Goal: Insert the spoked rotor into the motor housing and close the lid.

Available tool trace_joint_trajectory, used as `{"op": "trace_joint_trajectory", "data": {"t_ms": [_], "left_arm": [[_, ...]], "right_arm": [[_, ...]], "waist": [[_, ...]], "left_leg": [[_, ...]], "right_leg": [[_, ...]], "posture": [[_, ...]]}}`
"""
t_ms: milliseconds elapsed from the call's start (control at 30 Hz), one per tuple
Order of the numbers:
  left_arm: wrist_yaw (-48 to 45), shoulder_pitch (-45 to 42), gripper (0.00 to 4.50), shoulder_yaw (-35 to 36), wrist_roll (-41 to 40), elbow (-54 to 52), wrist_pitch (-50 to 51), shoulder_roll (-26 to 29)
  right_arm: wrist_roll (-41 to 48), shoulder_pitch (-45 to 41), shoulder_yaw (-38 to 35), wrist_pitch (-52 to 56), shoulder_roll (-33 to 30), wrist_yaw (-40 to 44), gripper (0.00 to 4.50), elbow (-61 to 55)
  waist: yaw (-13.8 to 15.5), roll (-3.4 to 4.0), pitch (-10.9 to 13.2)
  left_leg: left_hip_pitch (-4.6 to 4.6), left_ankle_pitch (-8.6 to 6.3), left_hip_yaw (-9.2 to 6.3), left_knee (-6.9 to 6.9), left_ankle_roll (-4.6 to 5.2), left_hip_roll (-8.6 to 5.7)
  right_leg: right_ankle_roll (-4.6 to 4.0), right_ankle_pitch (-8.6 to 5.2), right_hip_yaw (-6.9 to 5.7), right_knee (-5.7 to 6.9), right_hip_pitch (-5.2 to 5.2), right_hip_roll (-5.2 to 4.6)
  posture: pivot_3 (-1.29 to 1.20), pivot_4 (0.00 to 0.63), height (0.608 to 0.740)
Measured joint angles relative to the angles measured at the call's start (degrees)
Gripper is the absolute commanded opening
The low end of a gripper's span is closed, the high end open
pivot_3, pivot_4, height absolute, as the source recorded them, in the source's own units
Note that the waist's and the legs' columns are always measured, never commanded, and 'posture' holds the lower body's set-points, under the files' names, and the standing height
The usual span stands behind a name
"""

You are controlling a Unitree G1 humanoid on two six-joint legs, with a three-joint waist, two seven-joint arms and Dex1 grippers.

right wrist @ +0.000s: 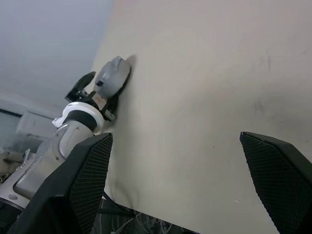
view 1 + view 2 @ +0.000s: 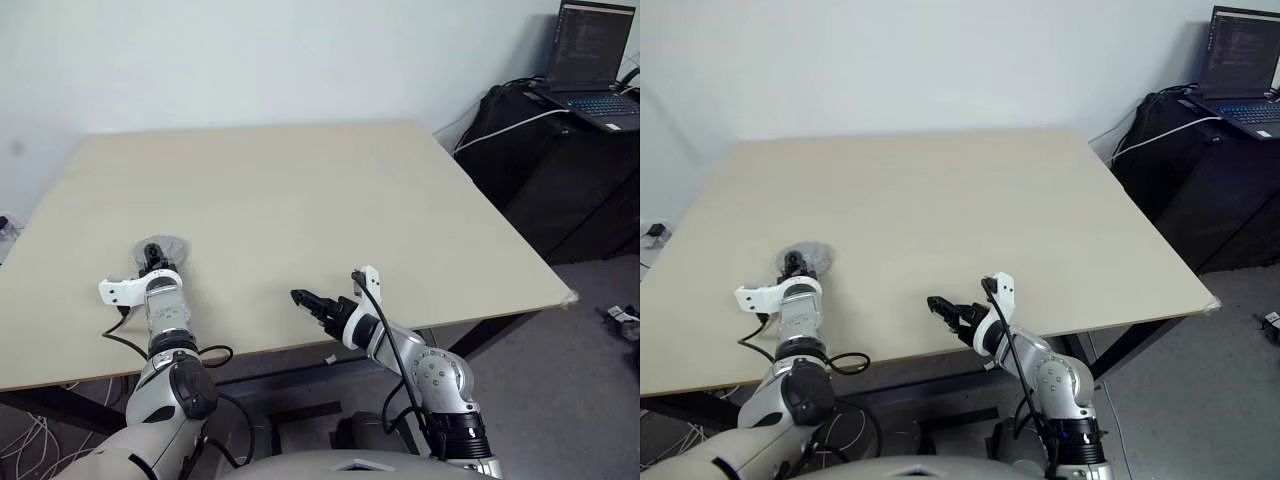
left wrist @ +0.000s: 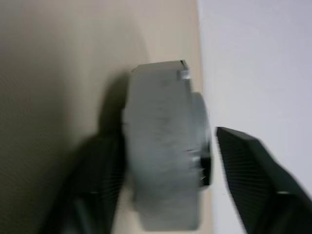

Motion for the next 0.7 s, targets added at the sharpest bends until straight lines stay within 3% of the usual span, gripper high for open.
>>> {"op": "trace_joint_trajectory", "data": {"t_ms": [33,333,600,700], "left_arm": [[0.3,-0.1,4.45,-0.1,0.6,-0.3,-0.1,-0.1],[6.6,3.8,4.45,-1.9,4.1,-9.9,-0.7,-4.7],[11.6,15.8,4.45,-6.5,4.8,-27.9,4.7,-12.3],[14.1,19.5,4.45,-8.1,4.7,-32.8,9.2,-11.6]], "right_arm": [[0.0,0.0,0.0,0.0,0.2,0.0,4.50,0.0],[-0.4,0.0,0.0,0.0,0.7,0.0,4.50,0.0],[-0.5,0.0,-0.7,0.4,0.8,0.0,4.50,0.0],[-0.5,0.0,-1.0,0.4,0.9,0.1,4.50,0.0]], "waist": [[0.0,0.03,0.0],[-0.2,0.09,-0.1],[-0.4,0.59,-0.6],[-0.5,0.59,-0.6]], "left_leg": [[0.05,0.00,0.01,0.00,0.00,0.00],[0.18,-0.03,0.18,-0.01,0.02,0.33],[0.50,-0.17,0.43,-0.02,0.16,0.32],[0.62,-0.23,0.40,-0.02,0.05,0.41]], "right_leg": [[-0.02,0.01,0.01,0.01,0.03,0.00],[-0.04,0.05,0.16,-0.02,0.10,0.01],[0.08,-0.02,0.37,-0.07,0.29,-0.03],[0.09,-0.03,0.30,-0.05,0.34,0.00]], "posture": [[0.00,0.000,0.740],[0.00,0.000,0.740],[0.00,0.000,0.740],[0.00,0.000,0.740]]}}
